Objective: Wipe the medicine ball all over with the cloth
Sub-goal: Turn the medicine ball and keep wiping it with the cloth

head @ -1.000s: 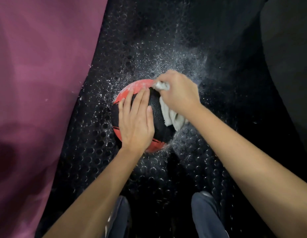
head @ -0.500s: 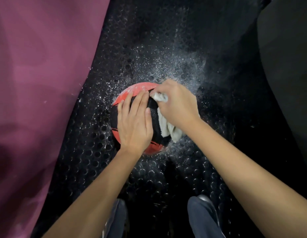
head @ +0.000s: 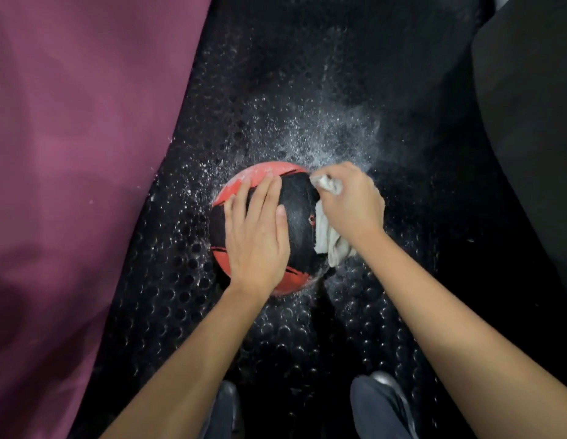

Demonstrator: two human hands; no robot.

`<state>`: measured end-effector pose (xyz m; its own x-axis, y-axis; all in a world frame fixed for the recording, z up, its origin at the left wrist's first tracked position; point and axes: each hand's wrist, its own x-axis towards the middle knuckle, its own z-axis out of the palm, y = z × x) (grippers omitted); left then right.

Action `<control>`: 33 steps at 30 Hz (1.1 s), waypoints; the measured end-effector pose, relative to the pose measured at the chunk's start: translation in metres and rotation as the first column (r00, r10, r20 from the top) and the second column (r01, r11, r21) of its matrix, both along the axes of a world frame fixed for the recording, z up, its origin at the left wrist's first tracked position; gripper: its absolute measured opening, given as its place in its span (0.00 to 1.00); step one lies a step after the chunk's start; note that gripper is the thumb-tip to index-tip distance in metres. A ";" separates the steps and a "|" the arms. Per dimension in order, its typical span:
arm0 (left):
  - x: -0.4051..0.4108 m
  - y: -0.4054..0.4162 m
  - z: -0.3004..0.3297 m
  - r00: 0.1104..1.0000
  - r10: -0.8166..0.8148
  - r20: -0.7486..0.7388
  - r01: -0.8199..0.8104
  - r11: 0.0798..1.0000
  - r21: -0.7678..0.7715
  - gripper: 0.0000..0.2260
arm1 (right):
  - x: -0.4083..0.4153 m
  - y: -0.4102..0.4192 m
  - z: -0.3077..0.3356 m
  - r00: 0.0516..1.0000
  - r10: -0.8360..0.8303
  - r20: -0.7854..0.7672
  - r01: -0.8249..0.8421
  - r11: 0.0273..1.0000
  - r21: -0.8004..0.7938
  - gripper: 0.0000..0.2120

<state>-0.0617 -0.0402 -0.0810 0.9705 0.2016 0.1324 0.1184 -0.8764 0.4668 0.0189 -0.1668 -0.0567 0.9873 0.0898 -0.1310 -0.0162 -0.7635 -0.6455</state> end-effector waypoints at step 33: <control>0.011 0.059 -0.017 0.865 0.194 -0.463 -0.500 0.397 -0.769 0.37 | -0.002 -0.044 -0.101 0.604 -0.237 -0.761 0.735 0.536 0.416 0.15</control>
<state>-0.0511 0.0187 -0.0982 0.7433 0.3867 -0.5459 0.5572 0.0938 0.8251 0.0173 -0.2108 -0.1572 0.6215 -0.0802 -0.7793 -0.7704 0.1180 -0.6265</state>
